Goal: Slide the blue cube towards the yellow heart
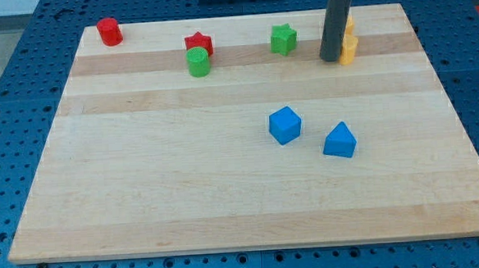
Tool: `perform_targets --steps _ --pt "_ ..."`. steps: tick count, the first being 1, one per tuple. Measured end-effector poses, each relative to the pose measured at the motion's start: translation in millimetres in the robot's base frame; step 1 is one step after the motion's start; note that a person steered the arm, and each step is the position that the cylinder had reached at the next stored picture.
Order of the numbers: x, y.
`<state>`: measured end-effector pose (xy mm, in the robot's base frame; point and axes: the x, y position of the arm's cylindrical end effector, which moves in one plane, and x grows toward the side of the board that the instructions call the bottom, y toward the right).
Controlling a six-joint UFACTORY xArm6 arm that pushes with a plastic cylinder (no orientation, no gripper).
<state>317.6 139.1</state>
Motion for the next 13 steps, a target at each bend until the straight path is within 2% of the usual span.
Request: perform_targets --steps 2,3,4,5,7,8,9,10,12,13 --pt "0 1" --pt "-1 -20" --pt "2 -65" --pt "34 -104" --pt "133 -144" --pt "170 -122" --pt "172 -69" --pt "158 -63" --pt "162 -98" --pt "153 -93"
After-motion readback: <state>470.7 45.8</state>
